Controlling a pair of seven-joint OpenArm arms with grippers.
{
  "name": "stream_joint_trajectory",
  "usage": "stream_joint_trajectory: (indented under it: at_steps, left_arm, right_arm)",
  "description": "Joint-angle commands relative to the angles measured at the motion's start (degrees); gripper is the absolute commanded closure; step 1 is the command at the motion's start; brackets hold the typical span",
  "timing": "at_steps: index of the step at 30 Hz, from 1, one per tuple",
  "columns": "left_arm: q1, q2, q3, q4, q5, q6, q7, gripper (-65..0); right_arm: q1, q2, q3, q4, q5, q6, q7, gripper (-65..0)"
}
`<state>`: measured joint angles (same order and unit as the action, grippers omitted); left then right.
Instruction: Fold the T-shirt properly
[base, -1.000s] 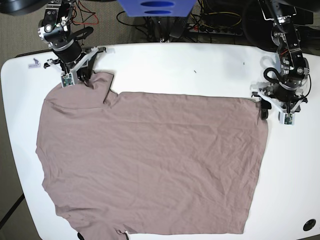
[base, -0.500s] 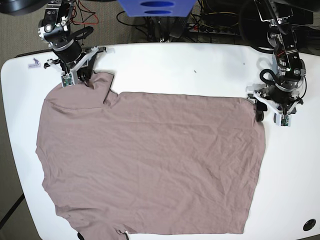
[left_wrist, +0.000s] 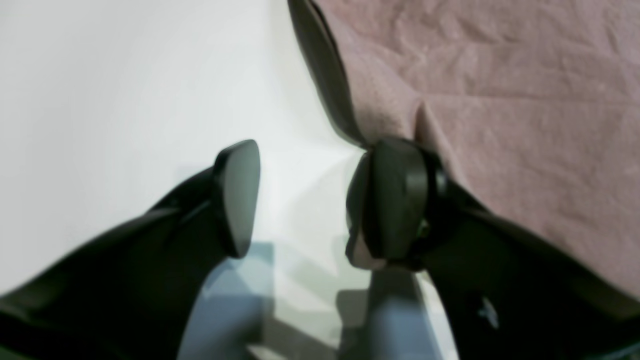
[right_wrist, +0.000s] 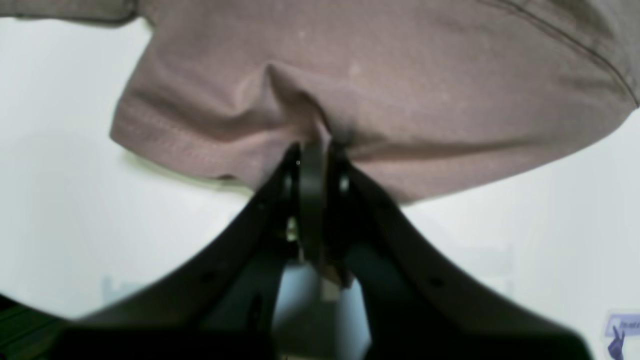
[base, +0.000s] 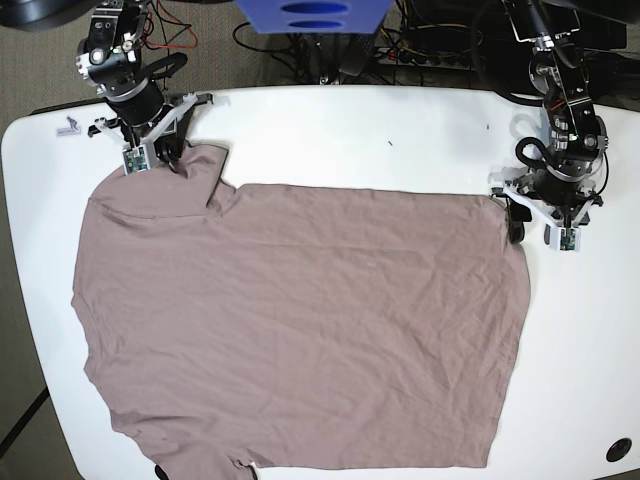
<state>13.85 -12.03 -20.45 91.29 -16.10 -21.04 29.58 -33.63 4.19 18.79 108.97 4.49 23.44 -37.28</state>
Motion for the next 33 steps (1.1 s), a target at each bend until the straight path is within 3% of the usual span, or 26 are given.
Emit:
stream_joint_trajectory:
  at_steps: [1, 13, 17, 21, 33]
  left_arm:
    - [0.3, 0.0, -0.4, 0.6, 1.3, -0.6, 2.5, -33.0]
    - [0.7, 0.4, -2.8, 3.4, 0.6, -1.6, 5.7, -35.0]
    - [2.7, 1.3, -5.8, 5.5, 0.2, -4.3, 6.2, -35.3]
    - [3.8, 1.9, -7.5, 6.5, 0.3, -4.9, 6.2, -35.4]
    - [5.9, 1.6, -7.9, 6.7, 0.6, -4.0, 6.3, -36.0]
  right_arm:
    - [-0.6, 0.4, 0.1, 0.6, -0.3, 0.1, -1.4, 0.0]
    - [-0.9, 0.4, -0.2, 0.1, -0.5, 0.0, -1.1, 0.0]
    - [-0.9, 0.4, -0.3, 0.0, -0.5, 0.2, -1.9, 0.0]
    - [-0.8, 0.4, -0.3, 0.0, -0.4, 0.2, -2.0, 0.0]
    - [-0.7, 0.4, -0.5, -0.6, -0.5, 0.3, -2.0, 0.0]
